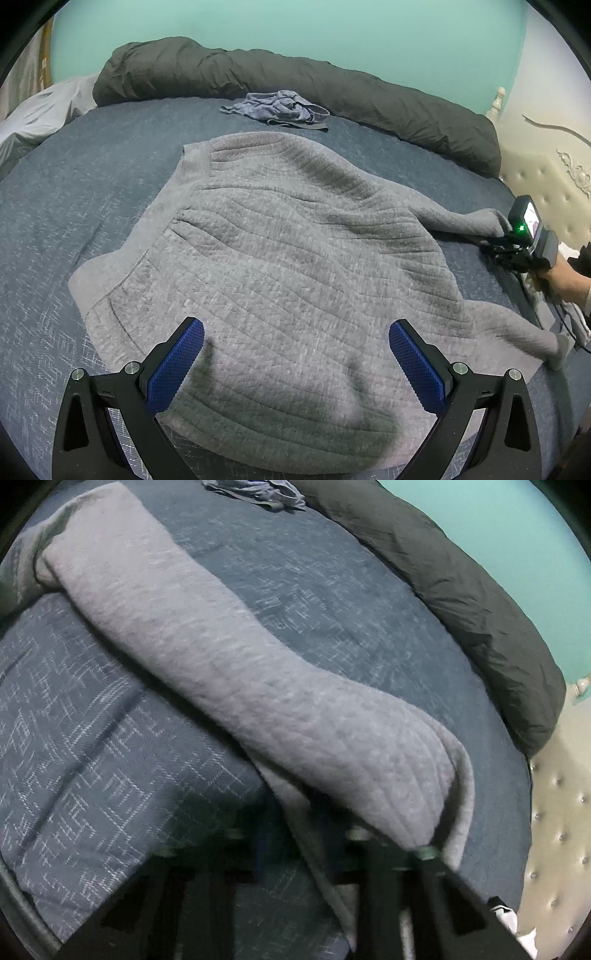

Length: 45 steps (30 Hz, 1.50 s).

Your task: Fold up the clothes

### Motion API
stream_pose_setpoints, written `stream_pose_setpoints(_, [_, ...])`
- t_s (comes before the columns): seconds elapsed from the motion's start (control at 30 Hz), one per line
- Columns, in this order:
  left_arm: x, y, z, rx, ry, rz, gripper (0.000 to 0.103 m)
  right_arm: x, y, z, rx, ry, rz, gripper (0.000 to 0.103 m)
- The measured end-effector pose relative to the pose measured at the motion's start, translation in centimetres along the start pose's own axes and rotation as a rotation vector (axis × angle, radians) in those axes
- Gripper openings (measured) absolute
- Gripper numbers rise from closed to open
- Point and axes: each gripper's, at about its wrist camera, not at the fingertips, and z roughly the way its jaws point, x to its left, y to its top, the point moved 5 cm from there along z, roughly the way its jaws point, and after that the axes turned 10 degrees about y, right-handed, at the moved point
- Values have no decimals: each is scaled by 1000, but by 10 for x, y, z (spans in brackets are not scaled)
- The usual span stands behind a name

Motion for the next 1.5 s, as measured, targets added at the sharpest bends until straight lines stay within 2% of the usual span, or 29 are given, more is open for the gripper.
stream_pose_setpoints(0.1, [-2, -1, 0, 2, 2, 6, 102, -6, 1, -16, -27, 23, -2, 6])
stream_pose_setpoints(0.27, [-2, 0, -2, -3, 0, 7, 102, -12, -2, -61, -92, 165, -64, 6])
stream_pose_setpoints(0.53, [-3, 1, -6, -6, -11, -3, 102, -32, -16, -131, -182, 351, -61, 6])
stream_pose_setpoints(0.63, [-5, 2, -7, -5, -17, -4, 102, -29, -24, -127, -156, 380, -48, 6])
stream_pose_setpoints(0.77, [-8, 3, -9, -8, -25, 0, 102, 3, -33, -99, -73, 412, -52, 6])
stream_pose_setpoints(0.93, [-7, 2, -8, -1, -28, -2, 102, 15, -44, -89, -60, 433, -3, 10])
stream_pose_setpoints(0.97, [-7, 1, -7, 1, -29, -3, 102, 12, -47, -92, -79, 451, 31, 13])
stream_pose_setpoints(1.03, [-7, 1, -6, 3, -30, -4, 102, -4, -54, -103, -135, 470, 115, 32])
stream_pose_setpoints(1.07, [-7, 1, -7, 3, -30, -5, 102, -12, -58, -108, -164, 479, 158, 34])
stream_pose_setpoints(1.13, [-8, 1, -7, 1, -31, -5, 102, -33, -70, -120, -224, 467, 249, 39])
stream_pose_setpoints(1.2, [-8, 2, -7, 0, -31, -5, 102, -54, -87, -125, -223, 406, 325, 39])
stream_pose_setpoints(1.33, [-9, 1, -7, 0, -28, 0, 102, -67, -123, -119, -147, 319, 401, 40])
stream_pose_setpoints(1.4, [-11, 1, -7, 1, -26, 4, 102, -63, -135, -111, -96, 300, 400, 50])
stream_pose_setpoints(1.5, [-13, 1, -6, 0, -26, 8, 102, -51, -144, -99, -31, 290, 387, 50])
